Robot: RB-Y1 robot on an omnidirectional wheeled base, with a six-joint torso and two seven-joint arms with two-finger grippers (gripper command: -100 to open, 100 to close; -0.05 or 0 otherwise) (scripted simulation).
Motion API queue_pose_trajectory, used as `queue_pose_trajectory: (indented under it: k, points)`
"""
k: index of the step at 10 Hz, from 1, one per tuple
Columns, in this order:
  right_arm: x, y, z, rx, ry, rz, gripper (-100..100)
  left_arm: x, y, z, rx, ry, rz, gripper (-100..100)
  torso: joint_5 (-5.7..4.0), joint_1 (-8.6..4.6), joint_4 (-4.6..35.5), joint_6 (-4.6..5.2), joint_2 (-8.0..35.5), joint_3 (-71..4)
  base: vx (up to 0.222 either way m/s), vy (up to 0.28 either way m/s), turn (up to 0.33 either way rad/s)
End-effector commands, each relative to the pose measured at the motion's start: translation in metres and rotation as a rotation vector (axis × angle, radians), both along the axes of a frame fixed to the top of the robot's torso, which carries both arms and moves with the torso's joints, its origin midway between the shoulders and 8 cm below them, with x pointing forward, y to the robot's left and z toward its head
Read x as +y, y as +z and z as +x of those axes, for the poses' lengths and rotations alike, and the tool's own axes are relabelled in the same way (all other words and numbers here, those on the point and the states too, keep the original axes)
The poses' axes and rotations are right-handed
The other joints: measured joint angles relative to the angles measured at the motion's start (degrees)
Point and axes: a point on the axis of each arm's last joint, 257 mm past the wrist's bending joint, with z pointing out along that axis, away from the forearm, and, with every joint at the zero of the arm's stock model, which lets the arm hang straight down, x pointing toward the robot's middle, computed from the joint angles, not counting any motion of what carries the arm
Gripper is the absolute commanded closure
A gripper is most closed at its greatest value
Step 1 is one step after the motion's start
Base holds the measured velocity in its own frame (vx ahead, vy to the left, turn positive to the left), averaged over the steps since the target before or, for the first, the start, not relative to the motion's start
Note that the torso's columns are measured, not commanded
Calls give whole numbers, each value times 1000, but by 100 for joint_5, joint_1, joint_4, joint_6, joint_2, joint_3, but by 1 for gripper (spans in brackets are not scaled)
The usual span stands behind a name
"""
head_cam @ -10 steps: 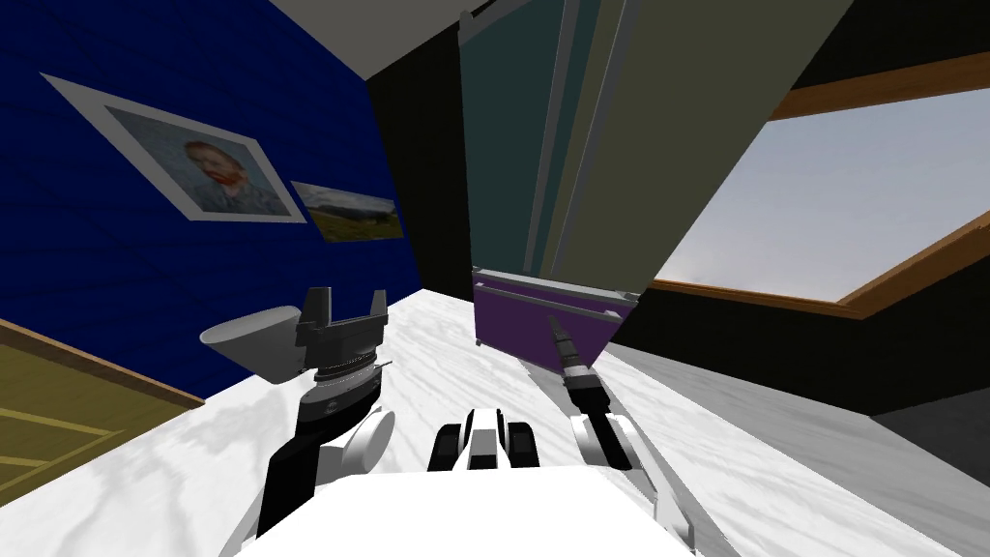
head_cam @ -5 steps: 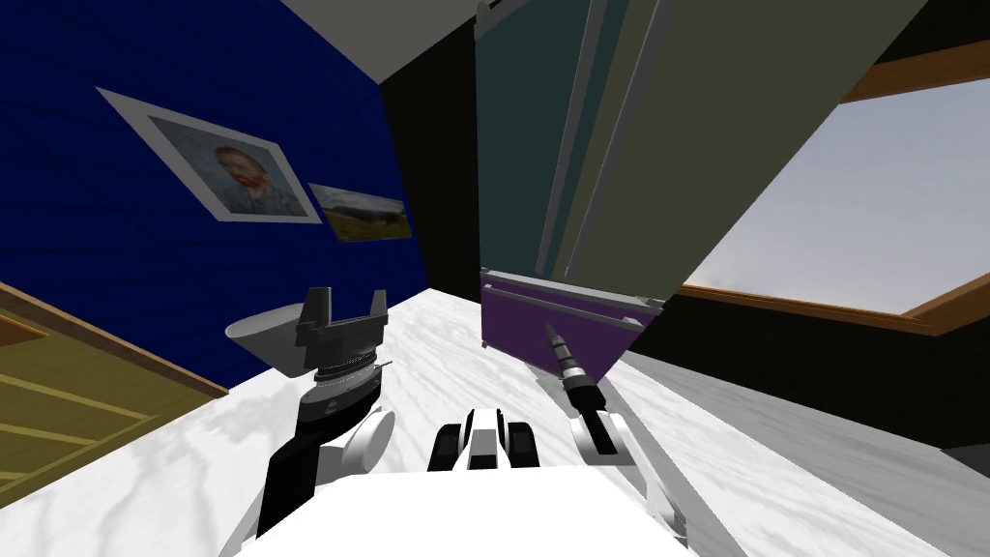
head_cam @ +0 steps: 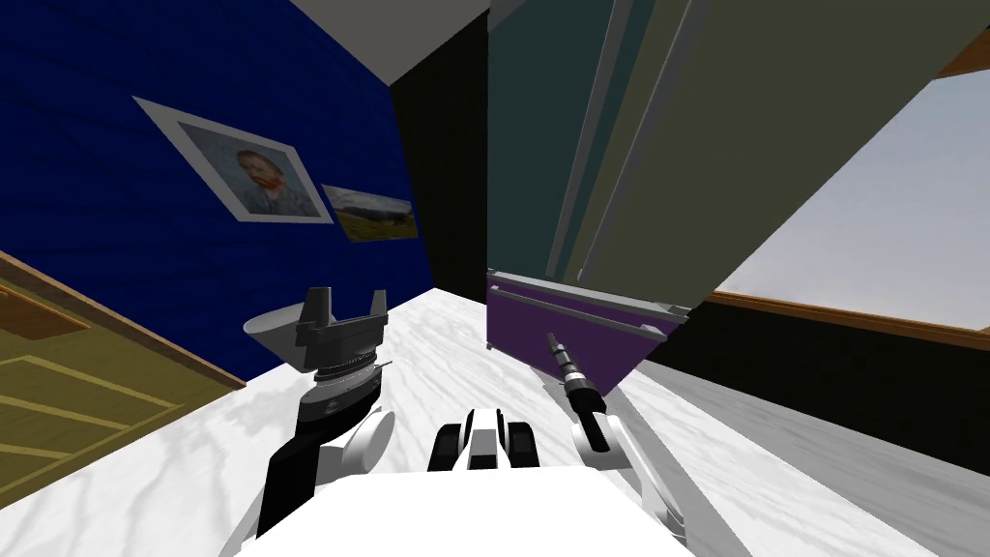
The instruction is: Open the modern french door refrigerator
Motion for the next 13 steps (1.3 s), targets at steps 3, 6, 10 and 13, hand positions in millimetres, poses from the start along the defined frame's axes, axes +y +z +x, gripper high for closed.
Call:
queue_pose_trajectory:
  k: [3,6,10,13]
  points:
    - [-49,-53,-17,173,-129,-135,-100,0,0,0,0,0,0,0,2,-4,-2,4,-4,-5,82,87,79]
    - [-77,-80,-30,270,-204,-221,-100,0,0,0,0,0,0,0,1,-5,-1,4,-1,-2,65,62,82]
    - [-106,-102,-47,361,-281,-309,-100,0,0,0,0,0,0,0,-1,-14,2,4,11,4,60,44,59]
    - [-132,-119,-64,438,-344,-399,-100,0,0,0,0,0,0,0,4,6,-4,3,-12,-9,62,60,89]
